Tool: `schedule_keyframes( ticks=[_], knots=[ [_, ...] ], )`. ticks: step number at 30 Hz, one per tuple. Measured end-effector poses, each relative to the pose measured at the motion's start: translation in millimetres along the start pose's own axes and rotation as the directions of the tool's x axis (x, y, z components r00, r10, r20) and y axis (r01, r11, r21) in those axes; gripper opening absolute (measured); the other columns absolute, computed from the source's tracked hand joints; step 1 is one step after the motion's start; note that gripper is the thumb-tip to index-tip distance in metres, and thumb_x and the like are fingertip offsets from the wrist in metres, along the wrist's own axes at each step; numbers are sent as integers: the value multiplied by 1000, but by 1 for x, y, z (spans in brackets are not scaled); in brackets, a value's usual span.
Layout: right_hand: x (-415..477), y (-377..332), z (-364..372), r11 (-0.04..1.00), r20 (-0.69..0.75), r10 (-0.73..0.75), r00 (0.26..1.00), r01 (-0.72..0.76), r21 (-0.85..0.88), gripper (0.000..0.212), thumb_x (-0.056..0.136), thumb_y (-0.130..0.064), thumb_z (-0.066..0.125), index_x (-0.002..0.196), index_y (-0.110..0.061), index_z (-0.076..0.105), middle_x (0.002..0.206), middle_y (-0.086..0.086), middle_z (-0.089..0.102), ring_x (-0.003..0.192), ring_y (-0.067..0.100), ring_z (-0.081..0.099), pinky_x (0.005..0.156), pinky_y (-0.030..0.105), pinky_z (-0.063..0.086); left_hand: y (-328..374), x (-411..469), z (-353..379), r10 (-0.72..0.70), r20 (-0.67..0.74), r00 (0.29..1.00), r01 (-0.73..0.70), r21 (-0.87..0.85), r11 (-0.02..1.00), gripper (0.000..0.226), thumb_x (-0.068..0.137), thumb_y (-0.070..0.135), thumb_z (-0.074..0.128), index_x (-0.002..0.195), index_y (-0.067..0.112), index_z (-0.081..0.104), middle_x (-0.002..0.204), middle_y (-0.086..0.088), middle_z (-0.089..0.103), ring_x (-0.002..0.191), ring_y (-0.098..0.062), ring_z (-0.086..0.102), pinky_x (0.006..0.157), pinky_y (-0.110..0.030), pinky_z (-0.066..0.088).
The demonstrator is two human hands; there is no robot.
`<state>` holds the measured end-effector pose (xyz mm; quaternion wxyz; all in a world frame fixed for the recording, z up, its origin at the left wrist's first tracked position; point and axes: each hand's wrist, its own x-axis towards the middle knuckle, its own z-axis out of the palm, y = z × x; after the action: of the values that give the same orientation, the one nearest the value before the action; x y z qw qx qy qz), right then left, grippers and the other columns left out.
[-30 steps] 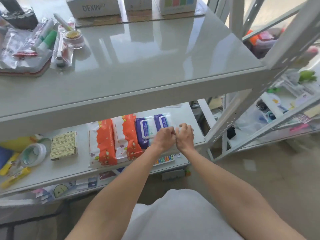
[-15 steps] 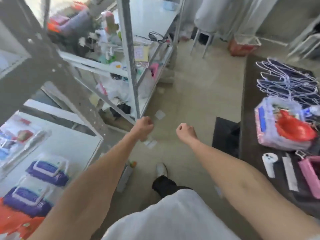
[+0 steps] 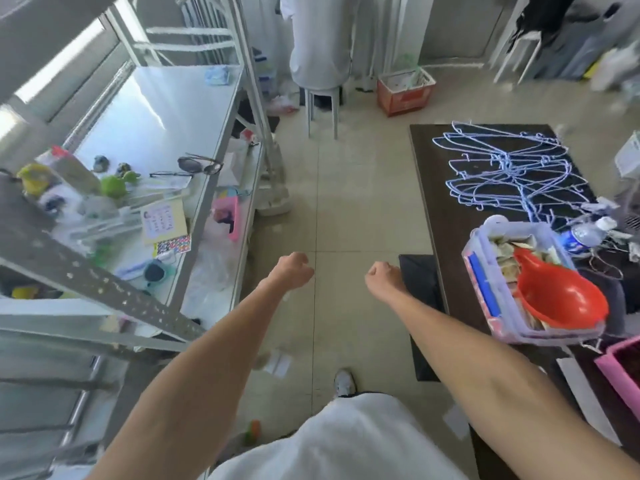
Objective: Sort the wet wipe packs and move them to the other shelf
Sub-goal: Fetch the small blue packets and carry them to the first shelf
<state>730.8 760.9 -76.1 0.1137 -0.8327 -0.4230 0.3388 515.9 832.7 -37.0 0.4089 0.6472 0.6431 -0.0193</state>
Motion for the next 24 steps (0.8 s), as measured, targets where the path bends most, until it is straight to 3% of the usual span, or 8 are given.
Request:
schedule_keyframes(
  ticks=[3, 8, 17, 21, 24],
  knots=[
    [53, -18, -26, 1000, 7, 18, 1000, -19, 16, 18, 90, -19, 50, 97, -12, 66, 114, 15, 68, 102, 35, 66, 86, 42, 56, 29, 47, -17, 11, 3, 1000, -11, 38, 999, 49, 90, 22, 56, 138, 14, 59, 135, -18, 59, 117, -34, 62, 99, -40, 55],
    [129, -62, -48, 1000, 15, 12, 1000, -12, 6, 26, 93, -18, 50, 106, -9, 71, 114, 17, 69, 106, 37, 66, 88, 38, 54, 58, 122, -44, -35, 27, 999, 33, 49, 998, 46, 89, 21, 53, 134, 15, 60, 131, -16, 60, 109, -34, 65, 93, -42, 58],
    [313, -178, -70, 1000, 44, -24, 999, 24, -7, 28, 92, -18, 50, 107, -12, 73, 116, 17, 71, 109, 33, 66, 89, 33, 52, 98, 324, -125, -23, 28, 999, 21, 68, 997, 50, 90, 21, 55, 139, 13, 56, 136, -15, 55, 114, -33, 61, 96, -40, 54],
    [386, -242, -101, 998, 27, -59, 998, 60, -33, 28, 92, -13, 49, 103, -5, 73, 110, 19, 73, 107, 35, 67, 88, 35, 53, 127, 416, -184, -6, 12, 1000, 5, 44, 999, 42, 86, 17, 53, 124, 3, 64, 120, -17, 67, 99, -32, 62, 78, -31, 49],
    [438, -280, -119, 997, 4, -78, 997, 78, -28, 28, 94, -14, 47, 101, -7, 73, 109, 17, 73, 108, 34, 66, 85, 32, 50, 151, 467, -223, 10, -32, 999, -10, 15, 1000, 37, 88, 13, 53, 119, -1, 66, 120, -22, 68, 110, -37, 63, 79, -30, 46]
  ],
)
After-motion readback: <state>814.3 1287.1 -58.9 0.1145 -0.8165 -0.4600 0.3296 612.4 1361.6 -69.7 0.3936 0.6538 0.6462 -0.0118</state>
